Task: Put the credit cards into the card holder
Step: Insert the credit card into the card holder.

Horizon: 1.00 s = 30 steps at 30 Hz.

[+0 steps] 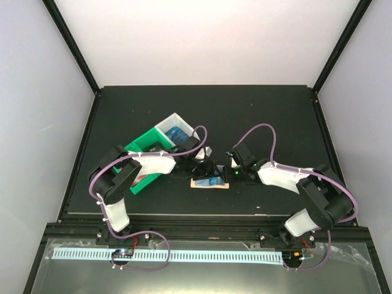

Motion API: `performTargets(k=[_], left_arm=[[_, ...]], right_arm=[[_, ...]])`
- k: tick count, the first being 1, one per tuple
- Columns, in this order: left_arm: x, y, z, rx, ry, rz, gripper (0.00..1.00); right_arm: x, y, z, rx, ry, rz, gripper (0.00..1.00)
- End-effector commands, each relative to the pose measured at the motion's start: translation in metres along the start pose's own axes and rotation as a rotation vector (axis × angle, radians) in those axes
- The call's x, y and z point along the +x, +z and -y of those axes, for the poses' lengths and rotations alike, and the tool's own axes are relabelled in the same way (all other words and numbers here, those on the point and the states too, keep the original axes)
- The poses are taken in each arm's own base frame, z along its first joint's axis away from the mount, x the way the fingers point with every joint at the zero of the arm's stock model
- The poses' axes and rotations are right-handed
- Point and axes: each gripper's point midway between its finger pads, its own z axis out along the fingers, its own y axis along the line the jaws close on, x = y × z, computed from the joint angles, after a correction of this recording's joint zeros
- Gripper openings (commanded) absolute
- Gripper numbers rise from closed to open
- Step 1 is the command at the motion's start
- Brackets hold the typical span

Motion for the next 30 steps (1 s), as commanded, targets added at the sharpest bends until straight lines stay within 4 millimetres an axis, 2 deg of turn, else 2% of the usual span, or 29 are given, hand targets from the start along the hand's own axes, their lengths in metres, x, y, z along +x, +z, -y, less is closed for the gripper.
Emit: performTargets(k=[1,10,15,19,23,25,30], left_arm=[[-0.005,0.01,0.021,0.067,0.047,-0.003,0.66],[0.003,0.02,0.046,0.165,0.122,-0.047,0.63],[0.004,0.018,0.06,0.231,0.174,-0.045,0.63],[-0.006,0.012,0.052,0.161,0.174,-0.002,0.63],[-0.018,-0.007,0.039,0.036,0.174,0.072,0.65],[-0.021,-0.019,0.038,0.006,0.183,0.097,0.67],[-0.034,-0.054,0.031,-0.094,0.215,0.166,0.7]], right_arm=[[0.019,0.002,-0.006,-0.053,0.001,-0.061,0.45],[0.019,0.002,-0.01,-0.076,-0.019,-0.058,0.45],[0.017,0.0,-0.006,-0.054,-0.02,-0.036,0.45],[0.011,-0.006,0.008,0.024,0.003,0.006,0.45],[-0.002,-0.027,0.03,0.161,0.044,0.094,0.47],[-0.01,-0.04,0.032,0.192,0.043,0.141,0.5],[-0.028,-0.057,0.013,0.15,-0.015,0.168,0.56]])
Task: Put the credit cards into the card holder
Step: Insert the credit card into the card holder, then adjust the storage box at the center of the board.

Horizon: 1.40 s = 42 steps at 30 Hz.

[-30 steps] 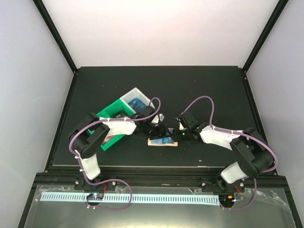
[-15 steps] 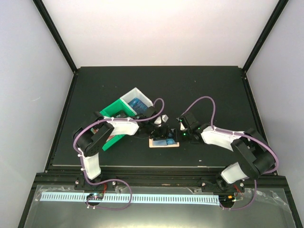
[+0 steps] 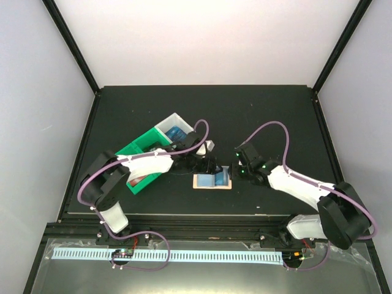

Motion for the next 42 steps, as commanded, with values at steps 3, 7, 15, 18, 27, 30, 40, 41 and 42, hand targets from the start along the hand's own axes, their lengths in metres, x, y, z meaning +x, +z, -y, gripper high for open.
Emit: performTargets(k=[3,7,15,18,27,30,40,41,42], left_arm=[[-0.041,-0.067,-0.007,-0.162,0.114,0.152,0.73],[-0.051,-0.119,-0.037,-0.341,0.113,0.227,0.79],[-0.029,-0.223,-0.122,-0.607,-0.163,0.392,0.78],[-0.007,-0.245,-0.148,-0.683,-0.268,0.415,0.72],[0.026,-0.272,-0.201,-0.867,-0.484,0.433,0.54],[0.028,-0.261,-0.217,-0.859,-0.523,0.402,0.48],[0.005,-0.214,-0.224,-0.746,-0.457,0.263,0.39],[0.002,-0.21,-0.222,-0.727,-0.439,0.25,0.4],[-0.001,-0.206,-0.221,-0.709,-0.419,0.239,0.4]], right_arm=[[-0.026,-0.018,-0.022,-0.046,-0.078,0.036,0.57],[-0.037,-0.023,-0.054,-0.162,-0.153,0.043,0.57],[-0.025,-0.003,-0.126,-0.276,-0.344,-0.033,0.56],[-0.018,0.008,-0.151,-0.308,-0.395,-0.072,0.56],[-0.03,0.049,-0.175,-0.263,-0.434,-0.123,0.52],[-0.031,0.056,-0.174,-0.244,-0.441,-0.125,0.52],[-0.048,0.09,-0.163,-0.088,-0.441,-0.123,0.52],[-0.051,0.093,-0.162,-0.075,-0.438,-0.121,0.52],[-0.054,0.097,-0.161,-0.064,-0.43,-0.12,0.52]])
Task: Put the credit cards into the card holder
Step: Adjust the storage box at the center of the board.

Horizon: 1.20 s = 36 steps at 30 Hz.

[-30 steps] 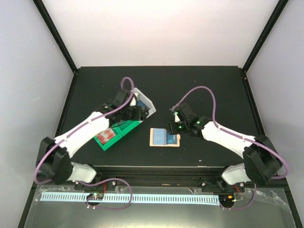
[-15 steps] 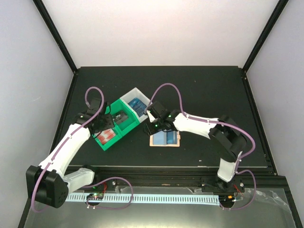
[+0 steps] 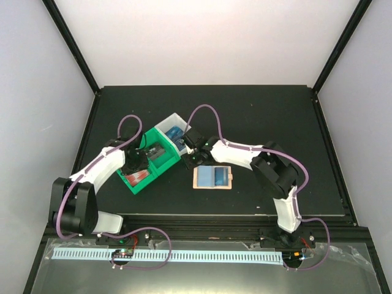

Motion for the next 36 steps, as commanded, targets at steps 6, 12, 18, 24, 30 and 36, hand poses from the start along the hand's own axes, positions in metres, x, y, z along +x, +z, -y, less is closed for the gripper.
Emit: performTargets(k=[6,12,18,24,30,36], left_arm=[[-0.02,0.001,0.054,0.176,0.175,0.03,0.4],[-0.032,-0.006,0.083,0.269,0.226,0.04,0.43],[-0.04,-0.013,0.098,0.248,0.344,0.061,0.54],[-0.047,-0.002,0.045,-0.129,0.441,0.066,0.56],[-0.057,0.003,0.036,-0.206,0.501,0.101,0.54],[-0.069,0.014,0.043,-0.213,0.6,0.113,0.54]], right_arm=[[-0.038,0.021,0.027,0.126,0.076,0.029,0.52],[-0.068,0.025,0.05,0.158,0.16,0.072,0.52],[-0.078,0.023,0.073,0.139,0.218,0.095,0.52],[-0.072,0.025,0.062,0.039,0.207,0.071,0.53],[-0.058,0.011,0.033,-0.139,0.234,0.07,0.57],[-0.058,-0.011,0.008,-0.305,0.327,0.09,0.64]])
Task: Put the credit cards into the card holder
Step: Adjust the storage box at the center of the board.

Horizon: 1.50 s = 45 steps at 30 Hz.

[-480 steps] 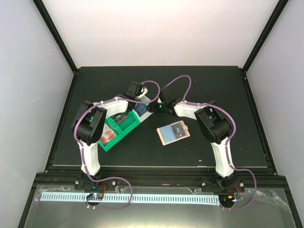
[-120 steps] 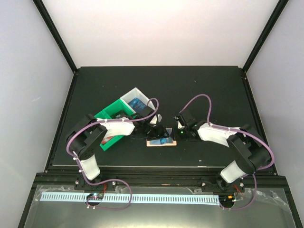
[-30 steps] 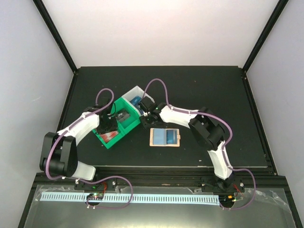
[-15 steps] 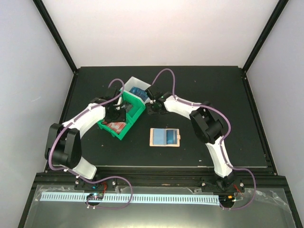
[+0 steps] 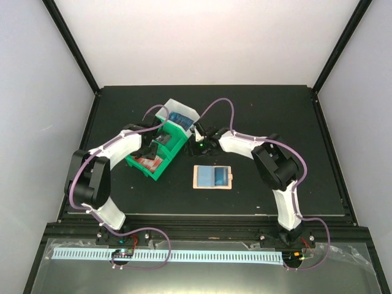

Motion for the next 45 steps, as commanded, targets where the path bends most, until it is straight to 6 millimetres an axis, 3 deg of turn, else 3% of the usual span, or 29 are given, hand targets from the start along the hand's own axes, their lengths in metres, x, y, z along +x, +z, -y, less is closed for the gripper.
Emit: performTargets(k=[1,6,12,16,27,33,38,45], left_arm=[[-0.014,0.008,-0.002,-0.029,0.128,0.014,0.54],[-0.009,0.015,-0.002,-0.015,0.229,0.022,0.54],[-0.018,0.01,-0.012,0.032,0.197,0.068,0.55],[-0.017,0.018,-0.024,0.017,0.159,0.048,0.55],[-0.014,0.027,-0.016,0.063,0.163,0.04,0.65],[-0.006,0.044,-0.018,0.026,0.172,-0.005,0.65],[-0.007,0.047,-0.023,-0.01,0.167,0.003,0.63],[-0.011,0.042,-0.026,-0.016,0.159,0.026,0.54]], right_arm=[[-0.014,-0.026,-0.042,-0.195,0.055,0.058,0.65],[-0.021,-0.024,-0.052,-0.257,0.133,0.062,0.71],[-0.029,-0.009,-0.043,-0.203,0.216,0.068,0.71],[-0.037,0.001,-0.035,-0.137,0.255,0.073,0.71],[-0.035,0.023,-0.024,-0.078,0.305,0.05,0.71],[-0.035,0.031,-0.021,-0.057,0.297,0.041,0.7],[-0.04,0.039,-0.022,-0.057,0.283,0.028,0.63],[-0.073,0.038,-0.013,0.013,0.226,0.088,0.53]])
